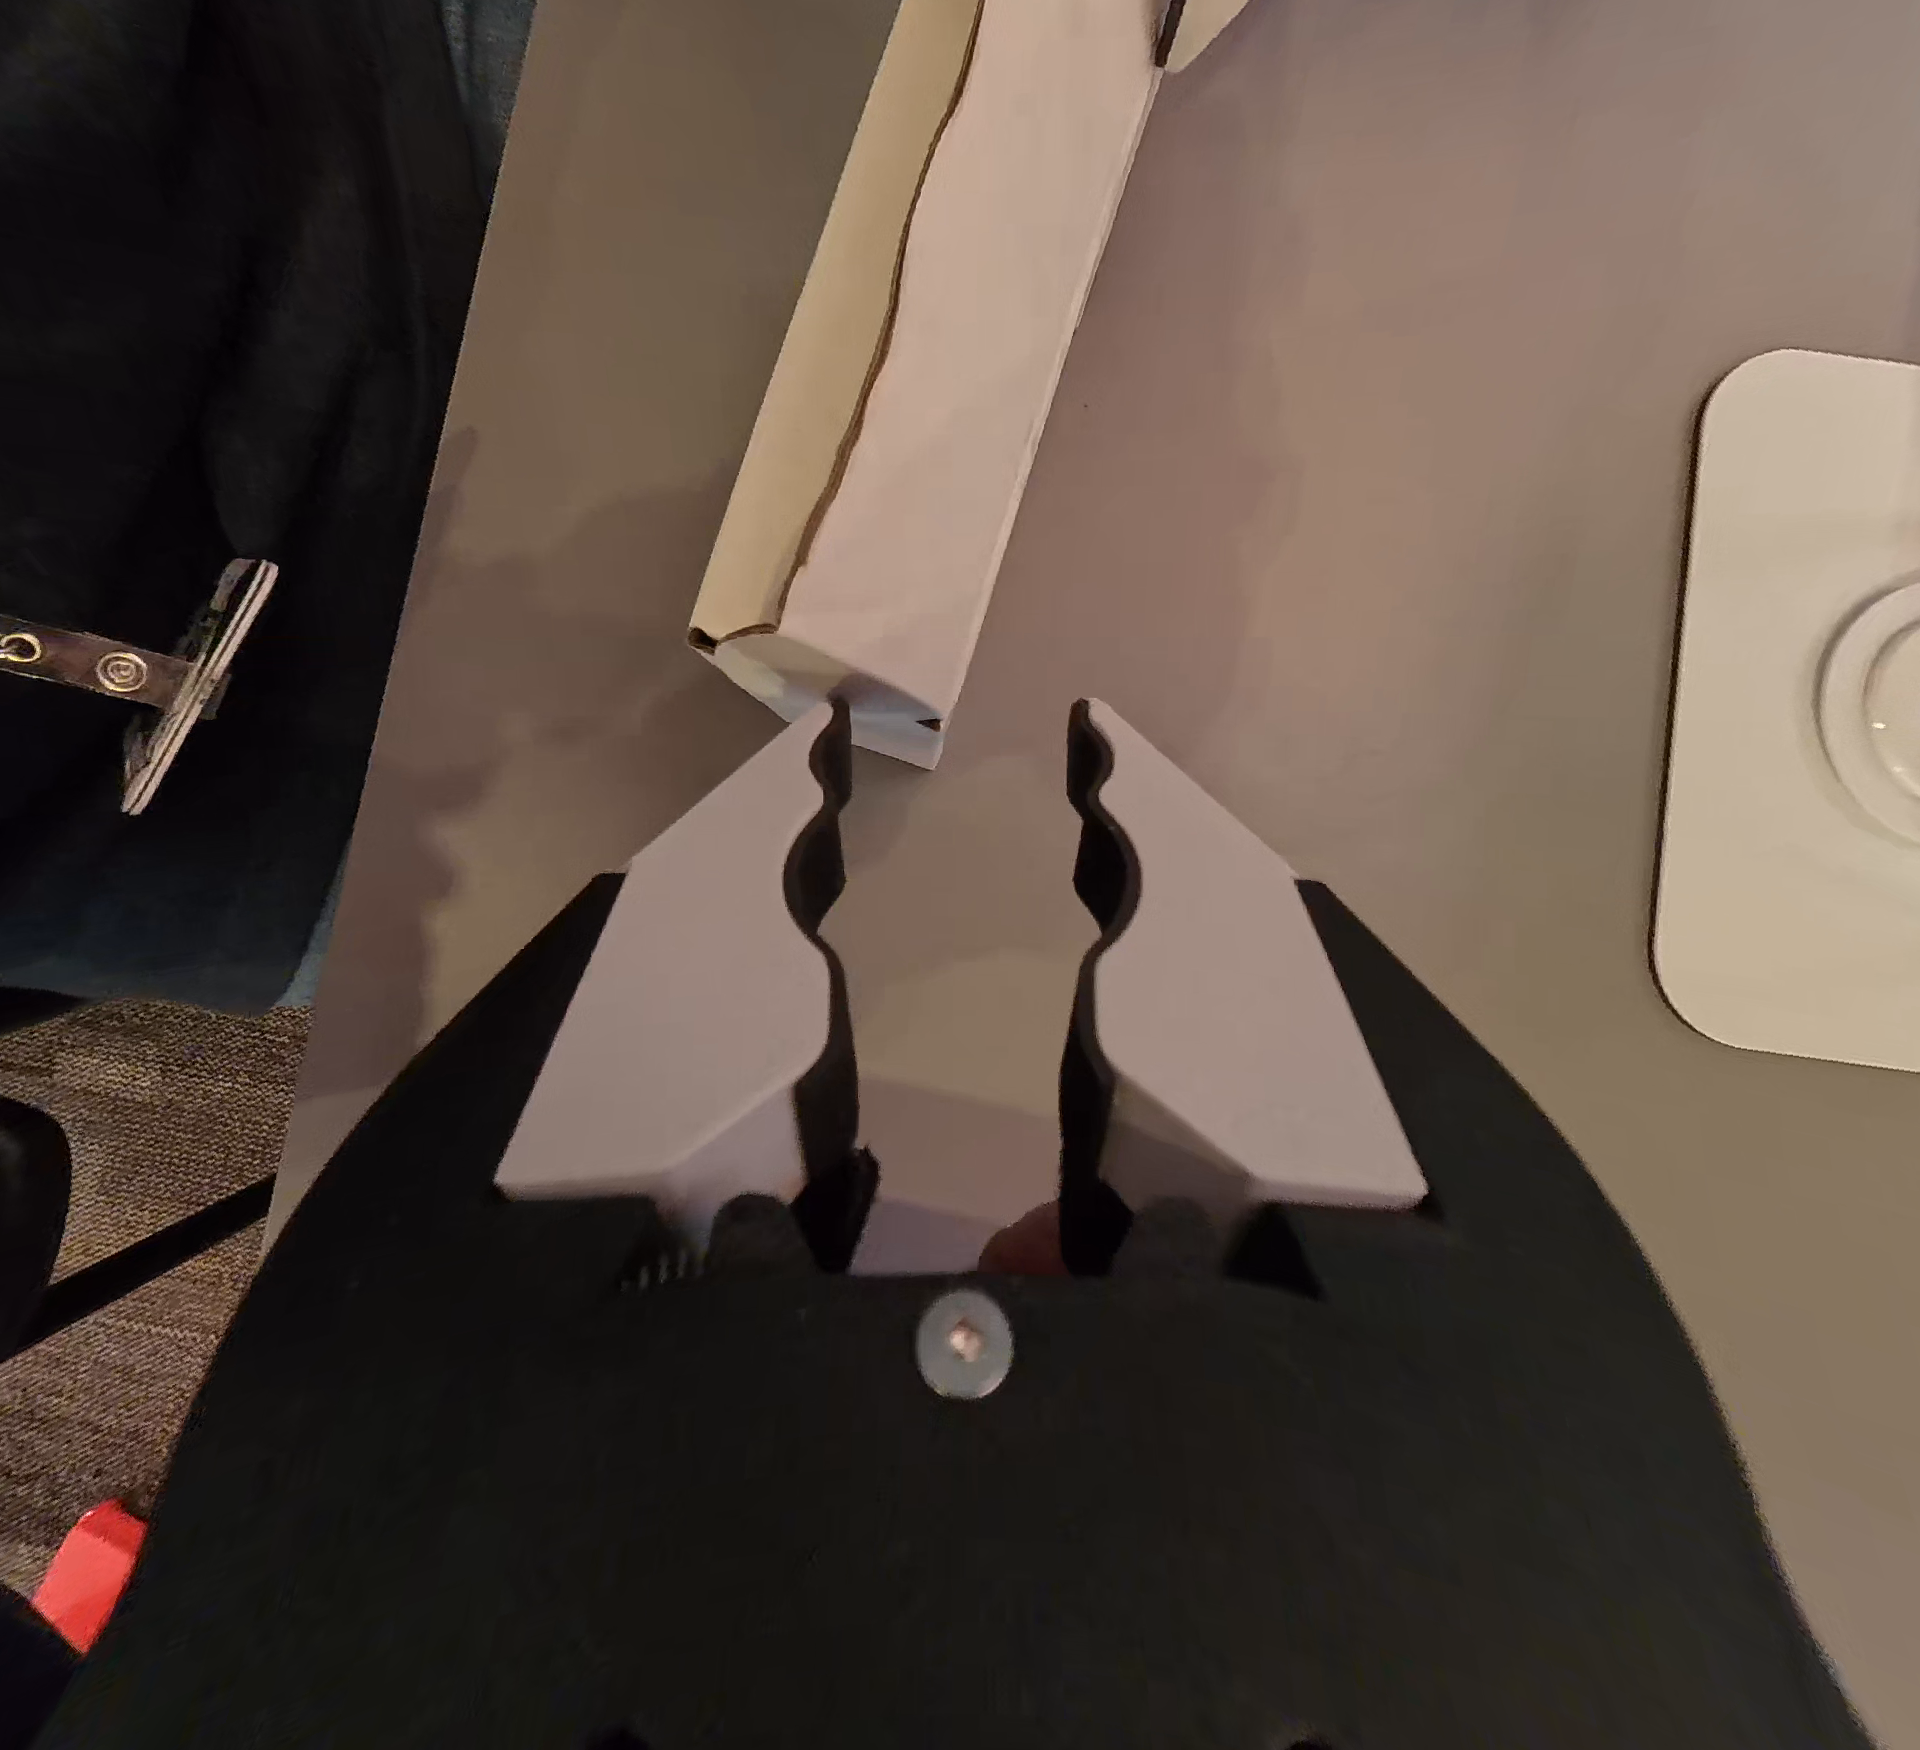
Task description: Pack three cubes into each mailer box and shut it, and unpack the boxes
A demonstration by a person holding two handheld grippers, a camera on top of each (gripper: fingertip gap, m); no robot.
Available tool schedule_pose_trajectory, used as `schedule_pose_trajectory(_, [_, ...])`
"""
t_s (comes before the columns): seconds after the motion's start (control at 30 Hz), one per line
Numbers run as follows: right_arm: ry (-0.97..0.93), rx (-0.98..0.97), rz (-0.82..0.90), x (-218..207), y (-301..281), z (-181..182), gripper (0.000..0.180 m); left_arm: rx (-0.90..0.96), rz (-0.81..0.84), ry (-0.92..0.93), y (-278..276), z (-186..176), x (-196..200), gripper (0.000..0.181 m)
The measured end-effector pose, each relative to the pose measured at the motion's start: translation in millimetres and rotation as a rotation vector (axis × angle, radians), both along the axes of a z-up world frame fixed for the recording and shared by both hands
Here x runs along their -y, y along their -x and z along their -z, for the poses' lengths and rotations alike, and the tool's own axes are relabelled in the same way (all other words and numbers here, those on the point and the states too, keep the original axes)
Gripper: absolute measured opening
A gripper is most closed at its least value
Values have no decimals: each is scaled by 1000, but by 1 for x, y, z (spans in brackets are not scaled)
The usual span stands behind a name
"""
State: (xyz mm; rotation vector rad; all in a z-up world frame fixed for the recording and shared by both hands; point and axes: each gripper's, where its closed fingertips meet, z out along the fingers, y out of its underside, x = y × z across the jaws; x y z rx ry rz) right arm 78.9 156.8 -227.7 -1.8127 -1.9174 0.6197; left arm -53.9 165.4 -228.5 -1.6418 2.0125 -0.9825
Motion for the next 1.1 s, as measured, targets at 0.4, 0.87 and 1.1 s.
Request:
schedule_pose_trajectory(0.4, [52,-72,10,21,0,0,32,1,-20,69,-4,-2,3,45])
schedule_pose_trajectory(0.87, [124,-194,29,43,11,-5,29,-19,-43,128,-8,-5,5,36])
schedule_pose_trajectory(1.1, [187,-226,97,43,12,-4,28,-49,-86,208,-12,-6,2,35])
